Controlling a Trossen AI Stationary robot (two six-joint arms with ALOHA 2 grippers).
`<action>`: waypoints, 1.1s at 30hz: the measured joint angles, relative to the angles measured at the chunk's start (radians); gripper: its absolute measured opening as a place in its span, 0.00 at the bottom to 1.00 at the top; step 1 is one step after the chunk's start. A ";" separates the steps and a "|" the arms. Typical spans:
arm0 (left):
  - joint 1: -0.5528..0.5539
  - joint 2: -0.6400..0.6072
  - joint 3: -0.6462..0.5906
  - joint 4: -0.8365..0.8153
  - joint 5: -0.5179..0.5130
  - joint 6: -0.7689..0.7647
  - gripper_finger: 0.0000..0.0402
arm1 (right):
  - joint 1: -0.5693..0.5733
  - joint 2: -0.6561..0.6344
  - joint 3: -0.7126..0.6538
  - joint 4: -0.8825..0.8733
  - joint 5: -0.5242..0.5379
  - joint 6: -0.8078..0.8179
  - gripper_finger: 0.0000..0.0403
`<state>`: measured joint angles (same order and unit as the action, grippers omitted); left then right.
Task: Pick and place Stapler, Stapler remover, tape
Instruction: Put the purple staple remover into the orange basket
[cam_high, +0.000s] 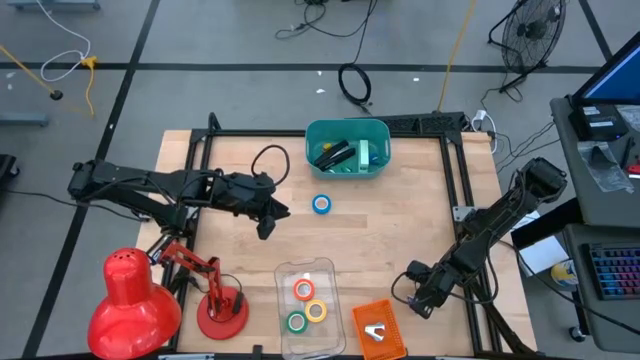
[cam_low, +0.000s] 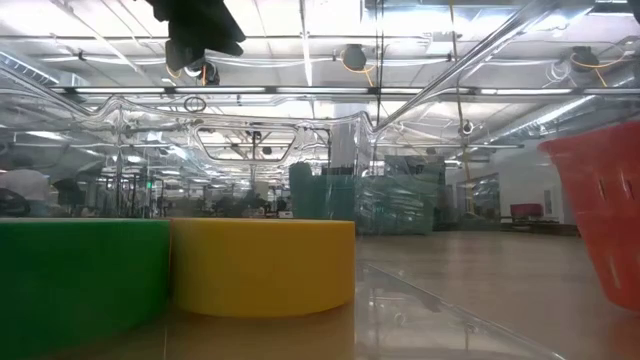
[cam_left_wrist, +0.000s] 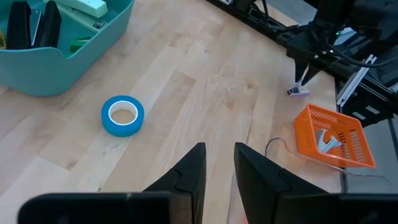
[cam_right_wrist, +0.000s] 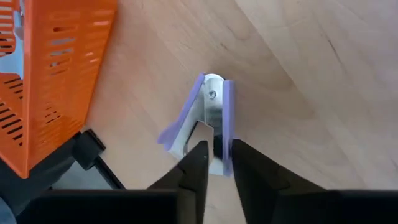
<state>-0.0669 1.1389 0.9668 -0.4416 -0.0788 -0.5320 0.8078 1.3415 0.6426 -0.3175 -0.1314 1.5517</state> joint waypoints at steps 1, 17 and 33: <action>0.000 0.000 0.000 0.000 0.000 -0.002 0.21 | 0.000 0.000 0.000 0.001 0.000 -0.001 0.13; 0.000 0.000 0.000 0.000 -0.028 -0.008 0.21 | -0.038 -0.033 0.098 -0.164 0.032 -0.021 0.01; -0.004 0.000 0.000 0.000 -0.028 -0.008 0.21 | -0.152 -0.030 0.402 -0.288 0.132 -0.201 0.00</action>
<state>-0.0704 1.1389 0.9668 -0.4413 -0.1068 -0.5401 0.6553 1.3112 1.0451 -0.6058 0.0008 1.3509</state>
